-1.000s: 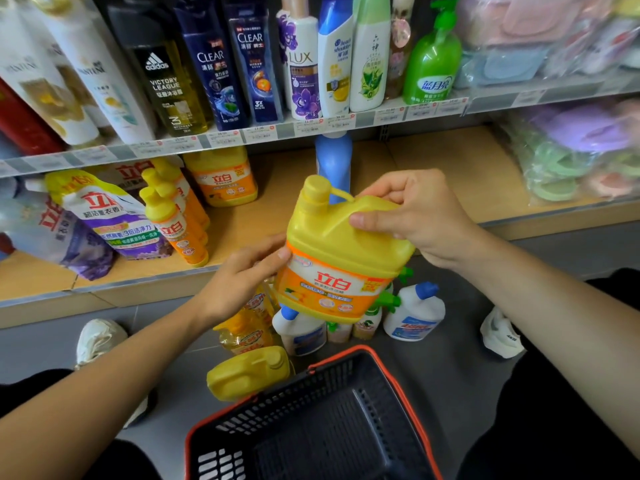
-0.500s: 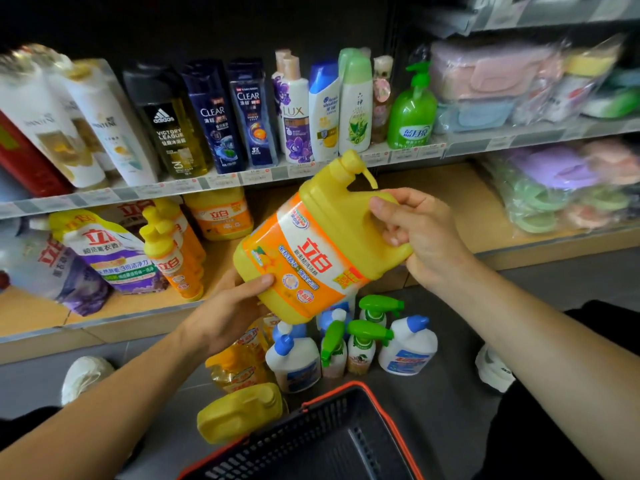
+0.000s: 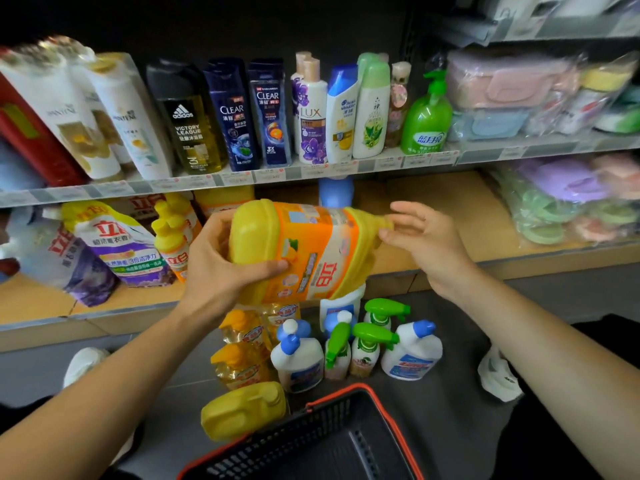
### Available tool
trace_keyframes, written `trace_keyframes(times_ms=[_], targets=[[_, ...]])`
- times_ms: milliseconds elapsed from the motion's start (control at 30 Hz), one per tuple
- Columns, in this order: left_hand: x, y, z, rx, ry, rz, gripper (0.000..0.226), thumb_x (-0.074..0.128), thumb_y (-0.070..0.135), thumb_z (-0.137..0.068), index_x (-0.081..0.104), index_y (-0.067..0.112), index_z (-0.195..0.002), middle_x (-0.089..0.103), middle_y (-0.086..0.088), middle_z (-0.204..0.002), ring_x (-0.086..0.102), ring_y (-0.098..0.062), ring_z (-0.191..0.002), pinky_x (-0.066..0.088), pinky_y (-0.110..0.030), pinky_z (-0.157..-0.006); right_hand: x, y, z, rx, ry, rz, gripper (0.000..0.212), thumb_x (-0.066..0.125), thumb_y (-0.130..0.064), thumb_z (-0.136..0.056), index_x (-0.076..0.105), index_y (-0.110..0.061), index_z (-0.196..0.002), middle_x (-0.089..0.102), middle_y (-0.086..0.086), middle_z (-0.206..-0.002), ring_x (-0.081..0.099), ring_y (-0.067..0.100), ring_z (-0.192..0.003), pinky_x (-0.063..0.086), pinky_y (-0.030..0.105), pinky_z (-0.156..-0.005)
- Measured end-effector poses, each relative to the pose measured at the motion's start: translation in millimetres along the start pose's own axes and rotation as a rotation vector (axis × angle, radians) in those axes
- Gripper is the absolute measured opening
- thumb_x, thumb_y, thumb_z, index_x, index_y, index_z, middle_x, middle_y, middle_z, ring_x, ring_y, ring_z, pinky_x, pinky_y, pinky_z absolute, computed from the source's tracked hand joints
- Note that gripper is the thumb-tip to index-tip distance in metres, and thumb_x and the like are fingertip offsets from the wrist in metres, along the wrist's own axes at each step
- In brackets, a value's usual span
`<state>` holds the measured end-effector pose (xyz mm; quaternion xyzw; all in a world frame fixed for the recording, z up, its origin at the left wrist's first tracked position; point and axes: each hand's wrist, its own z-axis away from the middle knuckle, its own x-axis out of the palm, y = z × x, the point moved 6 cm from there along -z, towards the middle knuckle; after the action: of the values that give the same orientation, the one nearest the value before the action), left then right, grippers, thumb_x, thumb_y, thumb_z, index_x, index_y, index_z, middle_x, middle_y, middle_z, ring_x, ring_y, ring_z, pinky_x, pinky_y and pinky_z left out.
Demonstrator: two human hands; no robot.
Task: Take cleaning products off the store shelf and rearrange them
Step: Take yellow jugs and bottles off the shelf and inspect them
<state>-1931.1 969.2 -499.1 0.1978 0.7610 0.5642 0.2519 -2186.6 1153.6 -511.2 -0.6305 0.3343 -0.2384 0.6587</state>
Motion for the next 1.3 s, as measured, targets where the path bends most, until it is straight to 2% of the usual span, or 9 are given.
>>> trace_keyframes(times_ms=[100, 233, 367, 500, 667, 733, 900, 1033, 1300], targets=[[5, 7, 7, 0.065, -0.057, -0.254, 0.085, 0.091, 0.056, -0.043, 0.058, 0.036, -0.119, 0.064, 0.02, -0.114, 0.061, 0.002, -0.107, 0.054, -0.019, -0.081, 19, -19, 9, -0.24, -0.107, 0.319, 0.073, 0.088, -0.032, -0.07, 0.057, -0.026, -0.135, 0.063, -0.004, -0.129, 0.058, 0.012, -0.119, 0.046, 0.026, -0.098], [19, 9, 22, 0.082, -0.166, -0.377, 0.089, 0.095, 0.048, -0.043, 0.062, 0.029, -0.123, 0.065, 0.013, -0.12, 0.062, -0.005, -0.111, 0.057, -0.038, -0.089, 69, -5, 33, -0.355, -0.479, 0.712, 0.102, 0.087, -0.058, -0.061, 0.041, -0.035, -0.149, 0.049, -0.007, -0.144, 0.041, 0.013, -0.133, 0.035, 0.035, -0.106], [29, 14, 31, 0.123, -0.287, -0.338, 0.087, 0.098, 0.041, -0.047, 0.063, 0.024, -0.125, 0.067, 0.009, -0.12, 0.064, -0.011, -0.112, 0.057, -0.041, -0.09, 92, 11, 45, -0.233, -0.707, 0.43, 0.09, 0.097, -0.034, -0.058, 0.051, -0.032, -0.136, 0.064, -0.015, -0.127, 0.061, 0.0, -0.117, 0.052, 0.022, -0.095], [27, 13, 38, 0.073, -0.347, -0.222, 0.072, 0.092, 0.042, -0.057, 0.065, 0.021, -0.121, 0.069, 0.007, -0.116, 0.065, -0.015, -0.111, 0.055, -0.037, -0.094, 91, 11, 54, -0.306, -0.672, 0.438, 0.081, 0.099, -0.037, -0.053, 0.062, -0.024, -0.124, 0.071, -0.011, -0.113, 0.068, 0.004, -0.104, 0.058, 0.033, -0.085], [38, 18, 47, 0.133, -0.367, -0.202, 0.034, 0.077, 0.028, -0.082, 0.074, 0.013, -0.113, 0.07, -0.001, -0.116, 0.063, -0.018, -0.115, 0.052, -0.038, -0.098, 102, 14, 66, -0.323, -0.655, 0.503, 0.078, 0.1, -0.031, -0.053, 0.064, -0.023, -0.122, 0.071, -0.015, -0.102, 0.066, -0.004, -0.094, 0.05, 0.011, -0.075], [41, 19, 50, 0.179, -0.379, -0.229, 0.026, 0.071, 0.021, -0.087, 0.076, 0.01, -0.11, 0.069, -0.002, -0.119, 0.063, -0.016, -0.117, 0.052, -0.039, -0.099, 102, 15, 67, -0.316, -0.637, 0.51, 0.079, 0.1, -0.031, -0.052, 0.064, -0.022, -0.122, 0.071, -0.015, -0.101, 0.066, -0.003, -0.093, 0.051, 0.012, -0.075], [41, 26, 59, 0.392, -0.376, -0.41, 0.038, 0.073, 0.029, -0.09, 0.07, 0.018, -0.126, 0.058, 0.001, -0.141, 0.054, -0.017, -0.129, 0.046, -0.044, -0.105, 101, 9, 68, -0.294, -0.523, 0.475, 0.086, 0.099, -0.035, -0.049, 0.064, -0.024, -0.126, 0.074, -0.011, -0.101, 0.069, 0.003, -0.093, 0.057, 0.032, -0.08], [40, 34, 60, 0.531, -0.315, -0.477, 0.043, 0.068, 0.028, -0.094, 0.064, 0.011, -0.133, 0.051, -0.007, -0.149, 0.049, -0.025, -0.135, 0.043, -0.044, -0.107, 94, 6, 67, -0.264, -0.457, 0.346, 0.079, 0.1, -0.028, -0.05, 0.066, -0.022, -0.121, 0.074, -0.009, -0.101, 0.071, 0.004, -0.093, 0.059, 0.032, -0.079], [32, 25, 56, 0.492, -0.194, -0.453, 0.053, 0.056, 0.034, -0.101, 0.049, 0.007, -0.146, 0.049, -0.006, -0.152, 0.042, -0.018, -0.145, 0.04, -0.044, -0.117, 86, 13, 67, -0.174, -0.36, 0.228, 0.066, 0.1, -0.022, -0.053, 0.069, -0.017, -0.111, 0.076, -0.002, -0.099, 0.073, 0.012, -0.092, 0.06, 0.041, -0.082]])
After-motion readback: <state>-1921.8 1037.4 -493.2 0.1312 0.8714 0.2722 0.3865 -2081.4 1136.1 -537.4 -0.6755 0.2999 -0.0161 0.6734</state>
